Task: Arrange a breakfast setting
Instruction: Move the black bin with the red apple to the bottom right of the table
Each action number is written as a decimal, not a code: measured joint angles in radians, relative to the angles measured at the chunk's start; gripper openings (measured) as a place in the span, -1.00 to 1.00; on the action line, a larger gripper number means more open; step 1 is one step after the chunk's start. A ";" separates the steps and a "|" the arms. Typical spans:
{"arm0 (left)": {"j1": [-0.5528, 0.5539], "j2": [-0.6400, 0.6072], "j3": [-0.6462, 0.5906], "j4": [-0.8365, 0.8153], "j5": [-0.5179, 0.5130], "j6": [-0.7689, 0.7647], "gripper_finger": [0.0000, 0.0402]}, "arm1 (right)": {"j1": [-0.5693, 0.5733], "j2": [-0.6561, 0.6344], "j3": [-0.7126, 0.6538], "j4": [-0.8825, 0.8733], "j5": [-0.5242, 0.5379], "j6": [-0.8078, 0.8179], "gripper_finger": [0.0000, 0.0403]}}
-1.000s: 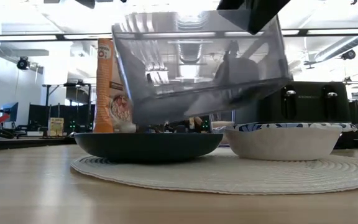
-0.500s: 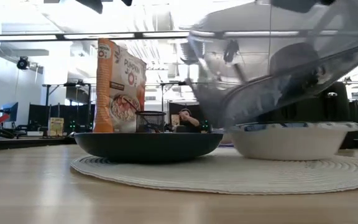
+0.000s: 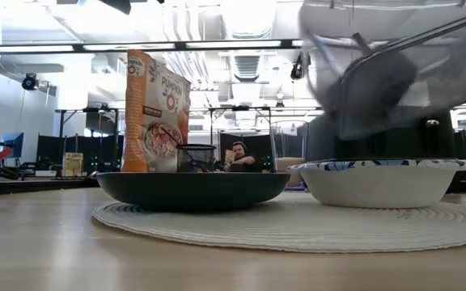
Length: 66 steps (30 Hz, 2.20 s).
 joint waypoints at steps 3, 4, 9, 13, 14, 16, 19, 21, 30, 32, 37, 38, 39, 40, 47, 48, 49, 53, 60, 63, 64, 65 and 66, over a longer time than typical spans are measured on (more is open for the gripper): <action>-0.008 0.000 0.000 -0.001 0.000 -0.004 -0.35 | 0.052 -0.015 0.000 -0.036 0.041 0.147 -0.96; -0.010 0.000 0.000 -0.001 0.000 -0.004 -0.35 | 0.069 -0.017 0.000 -0.044 0.051 0.186 -0.96; -0.016 0.000 0.000 -0.003 0.000 -0.004 -0.35 | 0.142 -0.006 0.000 -0.072 0.072 0.368 -0.96; -0.026 0.000 -0.001 -0.014 0.000 -0.004 -0.35 | 0.197 0.015 0.000 -0.071 0.071 0.512 -0.96; -0.029 0.000 -0.001 -0.018 0.000 -0.004 -0.35 | 0.212 0.018 0.000 -0.072 0.070 0.547 -0.96; -0.035 0.000 -0.001 -0.022 0.001 -0.003 -0.36 | 0.241 0.027 0.000 -0.071 0.069 0.622 -0.96; -0.044 0.001 -0.001 -0.037 0.001 -0.002 -0.36 | 0.282 0.039 0.000 -0.070 0.063 0.734 -0.96; -0.051 0.001 -0.002 -0.038 0.001 -0.002 -0.36 | 0.311 0.044 0.000 -0.068 0.061 0.814 -0.96; -0.086 0.001 -0.002 -0.039 0.002 -0.011 -0.36 | 0.359 0.113 0.000 -0.068 0.060 1.004 -0.96; -0.093 0.002 -0.002 -0.039 0.002 -0.020 -0.36 | 0.359 0.136 0.000 -0.070 0.046 1.041 -0.96; -0.104 0.003 -0.002 -0.040 0.002 -0.037 -0.36 | 0.359 0.199 0.000 -0.092 -0.043 1.162 -0.96; -0.104 0.003 -0.002 -0.041 0.002 -0.037 -0.36 | 0.359 0.213 0.000 -0.094 -0.073 1.183 -0.96; -0.105 0.003 -0.002 -0.041 0.002 -0.037 -0.36 | 0.359 0.223 0.000 -0.091 -0.107 1.194 -0.96; -0.105 0.003 -0.002 -0.041 0.002 -0.037 -0.36 | 0.359 0.235 0.000 -0.087 -0.136 1.202 -0.96; -0.105 0.004 -0.002 -0.040 0.002 -0.038 -0.36 | 0.358 0.276 0.000 -0.045 -0.241 1.189 -0.96; -0.105 0.004 -0.002 -0.040 0.002 -0.038 -0.36 | 0.358 0.276 0.000 -0.034 -0.245 1.185 -0.95; -0.105 0.004 -0.002 -0.041 0.002 -0.038 -0.36 | 0.359 0.276 0.000 -0.022 -0.246 1.180 -0.95; -0.105 0.005 -0.002 -0.041 0.002 -0.038 -0.36 | 0.357 0.268 0.000 0.056 -0.253 1.128 -0.95; -0.105 0.007 -0.003 -0.045 0.002 -0.038 -0.36 | 0.342 0.251 0.000 0.063 -0.237 1.106 -0.95; -0.105 0.007 -0.003 -0.056 0.002 -0.045 -0.36 | 0.343 0.249 0.000 0.047 -0.238 1.097 -0.95; -0.105 0.007 -0.003 -0.061 0.002 -0.051 -0.36 | 0.343 0.249 0.000 0.041 -0.238 1.096 -0.95; -0.105 0.007 -0.003 -0.065 0.002 -0.055 -0.36 | 0.343 0.249 0.000 0.038 -0.238 1.096 -0.95; -0.105 0.007 -0.003 -0.067 0.001 -0.059 -0.36 | 0.343 0.249 0.000 0.038 -0.238 1.094 -0.95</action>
